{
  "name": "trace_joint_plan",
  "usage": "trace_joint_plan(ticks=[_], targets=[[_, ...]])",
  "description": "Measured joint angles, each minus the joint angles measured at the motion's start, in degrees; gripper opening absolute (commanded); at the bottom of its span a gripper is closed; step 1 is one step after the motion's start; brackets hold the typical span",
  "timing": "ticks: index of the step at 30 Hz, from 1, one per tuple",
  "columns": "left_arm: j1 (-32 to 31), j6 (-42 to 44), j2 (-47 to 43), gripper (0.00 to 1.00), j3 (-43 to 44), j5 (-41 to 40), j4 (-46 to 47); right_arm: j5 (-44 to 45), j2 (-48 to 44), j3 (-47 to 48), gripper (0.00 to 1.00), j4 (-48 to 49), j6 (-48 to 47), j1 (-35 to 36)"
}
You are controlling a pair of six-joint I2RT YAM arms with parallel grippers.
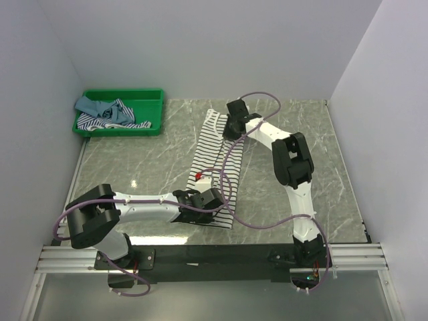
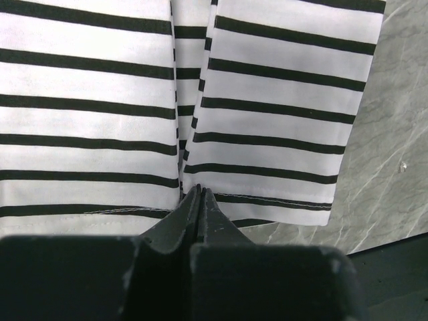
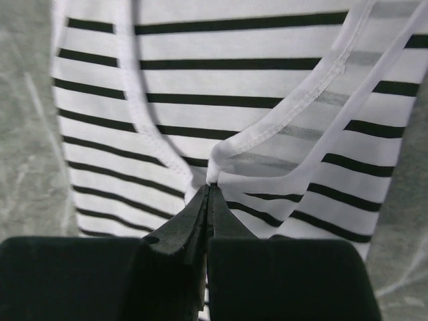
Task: Fold and stack the tank tops
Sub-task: Fold the tank top
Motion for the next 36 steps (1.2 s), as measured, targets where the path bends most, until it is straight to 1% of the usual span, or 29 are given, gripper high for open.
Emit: trace_joint_plan(ticks=[5,6,9,10,12,13,14,15,16,18,20,26,29,30,31,33,34,36], targets=[[-0.2,0.0,-0.1,0.01,0.0,0.1,-0.2,0.0,2.2,0.4,0.0,0.5,-0.2,0.4],[-0.2,0.0,-0.3,0.01,0.0,0.1,-0.4,0.0,2.2,0.4,0.01,0.5,-0.4,0.5],[-0.3,0.0,-1.3,0.0,0.7,0.1,-1.5,0.0,2.2,0.2,0.12,0.9,-0.7,0.7],[-0.3,0.0,-1.7,0.01,1.2,0.0,-1.8,0.0,2.2,0.1,0.19,1.2,-0.8,0.7],[-0.3,0.0,-2.7,0.0,2.3,0.0,-2.3,-0.1,2.2,0.0,0.27,1.6,-1.0,0.7],[-0.3,0.1,-3.3,0.01,3.0,0.0,-2.6,-0.2,2.1,-0.1,0.37,2.0,-1.0,0.8],[-0.3,0.2,-3.8,0.01,3.5,0.0,-2.6,-0.5,2.0,-0.2,0.41,2.2,-1.0,0.9],[-0.2,0.2,-4.4,0.01,4.0,0.1,-2.7,-0.7,1.8,-0.3,0.48,2.6,-1.2,0.9],[0.1,0.2,-5.0,0.01,4.5,0.1,-2.6,-0.7,1.5,-0.3,0.51,2.6,-1.3,0.9],[1.2,0.2,-6.0,0.01,4.8,0.3,-2.1,-1.2,0.7,-1.0,0.54,2.8,-1.7,0.9],[3.6,0.3,-6.7,0.01,4.7,0.9,-1.6,-1.6,0.0,-1.2,0.56,2.8,-2.0,0.9],[10.9,1.0,-8.7,0.01,3.5,2.3,-0.2,-1.6,-3.6,-2.4,0.56,3.3,-2.1,0.3],[13.2,1.2,-9.7,0.13,2.7,2.4,0.0,-1.4,-8.0,-5.5,0.54,3.2,-1.9,-1.1],[13.9,1.2,-10.1,0.23,2.3,2.4,0.0,-1.1,-9.9,-6.8,0.53,3.3,-1.8,-1.5],[14.7,1.2,-11.0,0.27,1.3,2.4,0.2,-0.9,-11.6,-8.8,0.52,3.9,-1.6,-1.7],[16.4,0.9,-13.2,0.35,-1.5,2.4,0.3,-0.4,-18.1,-17.1,0.5,5.8,-0.8,-2.3],[17.4,0.7,-14.8,0.41,-3.1,2.4,0.0,-0.2,-22.0,-22.5,0.49,6.8,-0.1,-2.2],[19.1,0.4,-17.7,0.47,-6.2,2.4,-0.3,0.1,-29.1,-31.6,0.48,7.3,1.2,-1.0]])
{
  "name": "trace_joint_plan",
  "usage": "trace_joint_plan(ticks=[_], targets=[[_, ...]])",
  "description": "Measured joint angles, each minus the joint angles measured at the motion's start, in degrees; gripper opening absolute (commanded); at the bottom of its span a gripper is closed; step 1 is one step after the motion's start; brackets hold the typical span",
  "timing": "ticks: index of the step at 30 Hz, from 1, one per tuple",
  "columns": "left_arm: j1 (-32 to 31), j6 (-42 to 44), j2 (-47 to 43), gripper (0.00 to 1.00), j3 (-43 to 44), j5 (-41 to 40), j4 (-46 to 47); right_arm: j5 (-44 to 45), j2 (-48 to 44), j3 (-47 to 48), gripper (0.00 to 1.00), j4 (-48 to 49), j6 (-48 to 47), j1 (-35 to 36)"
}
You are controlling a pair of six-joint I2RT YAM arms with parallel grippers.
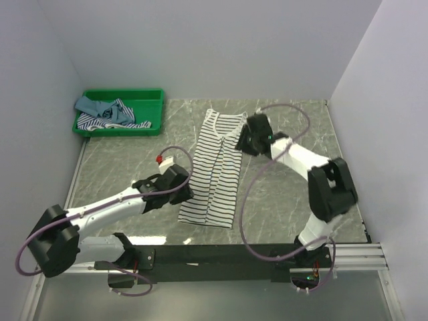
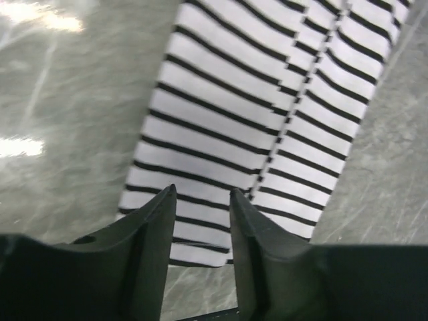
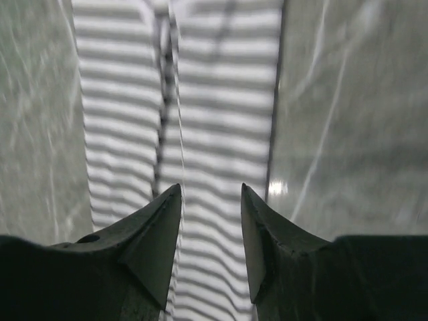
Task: Fold and stack the tank tops
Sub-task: Fold the tank top
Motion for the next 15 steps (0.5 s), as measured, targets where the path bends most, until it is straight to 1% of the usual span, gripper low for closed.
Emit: trace_joint_plan(ticks=[2,3,6,9,12,15], targets=[[1.1,-0.2,-2.2,0.51,-2.3,0.4,-0.2,1.1,-7.2,-9.8,0.48,0.3,1.8,3.0],[1.4,-0.2,-2.9,0.51,-3.2,0.8,-0.2,1.1,-8.2,-11.1,0.48,0.1,2.1,4.8],[1.8,-0.2,-4.1,0.55,-5.8,2.8,0.2,1.3,-16.0,-22.6,0.47,0.9,5.8,12.4],[2.0,-0.2,-4.1,0.55,-8.2,5.1,1.0,0.6,-22.7,-32.3,0.47,1.0,10.1,17.3],[2.3,-0.4,-4.1,0.55,-10.1,7.2,1.4,0.5,-27.9,-39.3,0.48,-0.1,14.6,20.5],[2.4,-0.9,-4.3,0.56,-11.5,7.9,2.0,0.5,-31.1,-42.5,0.49,-1.2,18.4,23.8]])
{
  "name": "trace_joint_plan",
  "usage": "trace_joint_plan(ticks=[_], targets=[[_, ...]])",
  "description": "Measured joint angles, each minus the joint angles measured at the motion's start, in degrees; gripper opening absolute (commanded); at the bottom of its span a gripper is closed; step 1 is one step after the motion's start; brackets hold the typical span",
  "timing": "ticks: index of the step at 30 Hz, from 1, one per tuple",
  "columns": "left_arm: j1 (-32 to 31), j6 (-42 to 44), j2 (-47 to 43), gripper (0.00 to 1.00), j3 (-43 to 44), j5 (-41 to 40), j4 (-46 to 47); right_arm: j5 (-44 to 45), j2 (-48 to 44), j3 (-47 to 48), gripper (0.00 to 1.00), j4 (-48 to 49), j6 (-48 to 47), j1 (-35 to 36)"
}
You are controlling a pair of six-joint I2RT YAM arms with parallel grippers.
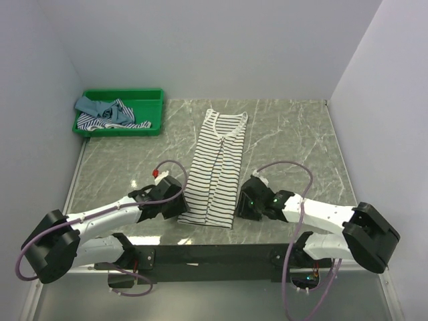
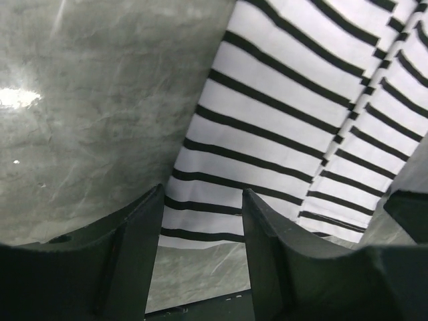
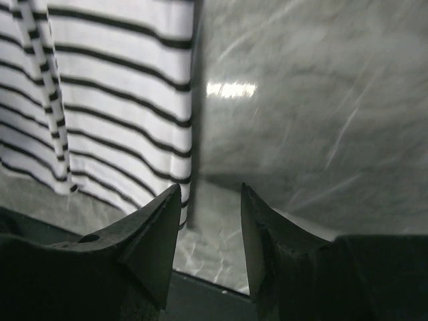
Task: Fold and stack the tank tops
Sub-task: Fold the tank top
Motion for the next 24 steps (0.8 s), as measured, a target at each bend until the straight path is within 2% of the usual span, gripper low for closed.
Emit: trace_joint_plan(ticks=[13,20,24], targets=[[0.2,-3.1,-2.2,0.55,-3.4,0.4,2.3,-0.7,-1.2,-1.2,0.48,-0.2,7.6,6.8],[0.2,-4.8,-5.0,0.55,-4.9,0.4,1.3,-1.2,0.0,-1.1,0.43,0.6,8.9,9.7],[0.2,-5.4,-5.7,0.52,-5.2,0.4,0.5,-1.4,0.2,-1.2,0.41,1.0,9.6,10.0]])
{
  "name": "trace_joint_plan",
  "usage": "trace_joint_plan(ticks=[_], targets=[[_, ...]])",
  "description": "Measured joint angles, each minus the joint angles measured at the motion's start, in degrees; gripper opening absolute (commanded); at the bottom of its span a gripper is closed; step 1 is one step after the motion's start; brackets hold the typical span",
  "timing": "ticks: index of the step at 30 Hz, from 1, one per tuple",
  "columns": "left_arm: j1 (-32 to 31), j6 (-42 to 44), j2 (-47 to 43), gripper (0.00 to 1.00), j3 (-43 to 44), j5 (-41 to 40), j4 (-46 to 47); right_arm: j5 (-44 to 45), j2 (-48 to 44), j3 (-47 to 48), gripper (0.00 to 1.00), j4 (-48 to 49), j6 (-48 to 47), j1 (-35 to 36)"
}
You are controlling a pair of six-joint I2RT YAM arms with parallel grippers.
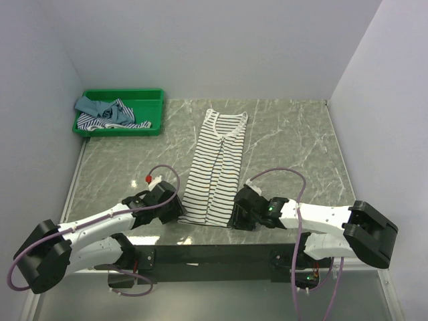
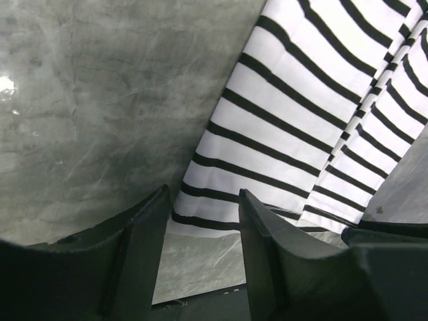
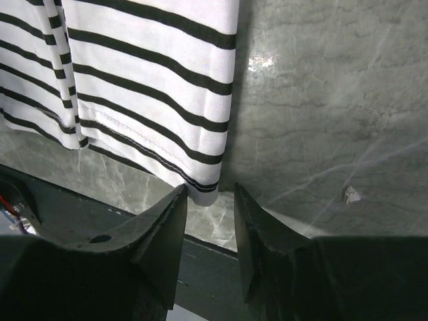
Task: Fold and stack the tank tops
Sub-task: Fold the tank top
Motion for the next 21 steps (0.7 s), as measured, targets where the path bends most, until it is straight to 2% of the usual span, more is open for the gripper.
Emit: trace_joint_plan(ticks=[7,9,10,13,14,16,17,19,21], targets=[[0.0,-1.4,-2.2,0.49,-1.1,0.1,-1.6,-0.2,0.4,-0.2,0.31,0.2,0.7,0.6],[0.0,-1.4,-2.1,0.48,-1.1,0.1,-1.7,-0.2,0.6,-0.2,0.24,0.4,0.7,0.7],[0.0,-1.5,-1.9,0.47,-1.1,0.1,-1.7,-0.2,0.8,-0.2,0.17,0.4,0.7,0.8],[0.0,-1.5,-0.7,0.42,-1.1,0.5,-1.0,-0.3,1.1,-0.3,0.11,0.5,0.8,0.9],[0.0,-1.4,-0.2,0.39,-1.1,0.8,-0.5,-0.3,1.2,-0.3,0.1,0.5,0.8,0.9],[0.0,-1.4,0.9,0.26,-1.1,1.2,0.7,-0.3,1.2,-0.3,0.06,0.5,0.7,1.0],[0.0,-1.4,1.6,0.15,-1.1,1.5,1.3,-0.3,1.2,-0.3,0.05,0.5,0.7,1.0],[0.0,-1.1,2.6,0.04,-1.1,2.1,2.6,-0.3,1.2,-0.3,0.01,0.4,0.5,1.0],[-0.1,-0.8,3.1,0.01,-1.0,3.0,3.9,-0.3,1.1,-0.3,0.0,0.2,0.1,1.0]])
